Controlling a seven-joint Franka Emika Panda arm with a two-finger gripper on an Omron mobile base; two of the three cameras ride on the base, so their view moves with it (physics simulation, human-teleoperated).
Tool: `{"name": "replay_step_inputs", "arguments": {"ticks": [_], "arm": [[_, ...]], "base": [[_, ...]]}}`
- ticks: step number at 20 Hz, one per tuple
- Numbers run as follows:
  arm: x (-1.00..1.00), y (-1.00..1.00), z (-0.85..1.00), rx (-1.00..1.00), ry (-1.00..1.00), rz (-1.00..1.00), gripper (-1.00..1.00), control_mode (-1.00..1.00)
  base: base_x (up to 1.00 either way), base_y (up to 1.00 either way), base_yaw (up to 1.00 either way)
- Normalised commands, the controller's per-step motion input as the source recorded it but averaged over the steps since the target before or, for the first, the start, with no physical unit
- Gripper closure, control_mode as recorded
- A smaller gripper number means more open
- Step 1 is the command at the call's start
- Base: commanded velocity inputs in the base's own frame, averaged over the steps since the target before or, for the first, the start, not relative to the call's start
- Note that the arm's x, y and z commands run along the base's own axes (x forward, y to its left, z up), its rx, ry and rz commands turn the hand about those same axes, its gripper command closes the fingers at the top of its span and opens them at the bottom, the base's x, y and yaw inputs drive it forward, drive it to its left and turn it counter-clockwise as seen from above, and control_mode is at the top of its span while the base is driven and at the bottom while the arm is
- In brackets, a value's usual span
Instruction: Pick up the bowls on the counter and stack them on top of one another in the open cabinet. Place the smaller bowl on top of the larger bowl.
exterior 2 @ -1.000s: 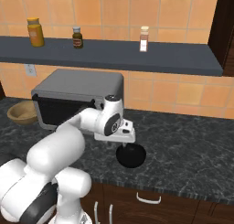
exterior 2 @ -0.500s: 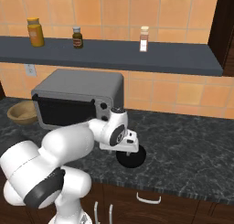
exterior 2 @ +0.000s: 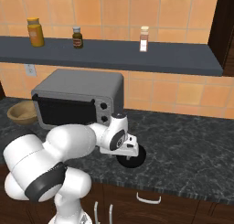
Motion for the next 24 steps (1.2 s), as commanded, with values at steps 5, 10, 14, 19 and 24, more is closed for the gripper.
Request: {"name": "replay_step_inputs", "arguments": {"ticks": [5,10,14,19,24], "arm": [[0.0,0.0,0.0,0.0,0.0,0.0,1.0,-1.0],[-0.07,0.0,0.0,0.0,-0.02,0.0,1.0,-1.0],[-0.76,0.39,0.24,-0.01,-0.25,0.08,1.0,-1.0],[-0.83,0.96,0.64,-0.15,-0.26,0.18,1.0,-1.0],[-0.65,1.0,0.55,-0.21,-0.21,0.23,1.0,-1.0]], "base": [[0.0,0.0,0.0],[0.0,0.0,0.0],[0.0,0.0,0.0],[0.0,0.0,0.0],[0.0,0.0,0.0]]}}
